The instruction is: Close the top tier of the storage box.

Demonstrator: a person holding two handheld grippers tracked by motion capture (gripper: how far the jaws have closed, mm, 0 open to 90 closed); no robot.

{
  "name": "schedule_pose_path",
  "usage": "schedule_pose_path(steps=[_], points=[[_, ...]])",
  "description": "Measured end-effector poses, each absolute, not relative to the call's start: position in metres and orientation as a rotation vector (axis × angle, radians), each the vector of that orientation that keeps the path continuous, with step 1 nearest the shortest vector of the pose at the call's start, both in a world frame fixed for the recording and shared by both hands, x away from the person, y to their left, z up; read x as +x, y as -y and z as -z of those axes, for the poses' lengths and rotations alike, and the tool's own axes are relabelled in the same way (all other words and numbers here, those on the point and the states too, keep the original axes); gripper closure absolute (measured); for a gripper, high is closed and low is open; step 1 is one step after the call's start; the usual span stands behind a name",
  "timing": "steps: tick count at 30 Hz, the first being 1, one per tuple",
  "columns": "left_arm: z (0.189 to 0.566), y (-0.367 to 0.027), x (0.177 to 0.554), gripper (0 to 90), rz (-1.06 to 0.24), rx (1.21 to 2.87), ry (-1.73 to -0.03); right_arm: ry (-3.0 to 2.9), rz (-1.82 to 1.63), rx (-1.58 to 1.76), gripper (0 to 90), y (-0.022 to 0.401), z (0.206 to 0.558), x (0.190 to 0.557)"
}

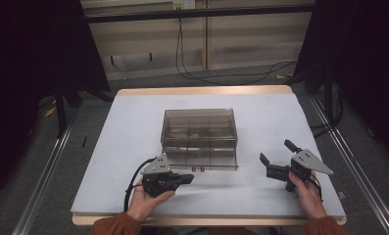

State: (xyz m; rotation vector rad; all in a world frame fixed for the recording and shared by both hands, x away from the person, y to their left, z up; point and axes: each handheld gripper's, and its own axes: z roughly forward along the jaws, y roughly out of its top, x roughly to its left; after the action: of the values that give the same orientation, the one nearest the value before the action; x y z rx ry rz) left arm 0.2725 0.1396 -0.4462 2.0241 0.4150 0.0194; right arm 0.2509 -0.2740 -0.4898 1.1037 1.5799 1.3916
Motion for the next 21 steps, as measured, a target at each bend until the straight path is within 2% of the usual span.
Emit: schedule_pose_path(steps=[21], points=[[0.446,-0.121,0.281,90.0,-0.012,2.011,-0.414,-1.582,-1.394,1.097,0.0,0.274,0.49,0.251]])
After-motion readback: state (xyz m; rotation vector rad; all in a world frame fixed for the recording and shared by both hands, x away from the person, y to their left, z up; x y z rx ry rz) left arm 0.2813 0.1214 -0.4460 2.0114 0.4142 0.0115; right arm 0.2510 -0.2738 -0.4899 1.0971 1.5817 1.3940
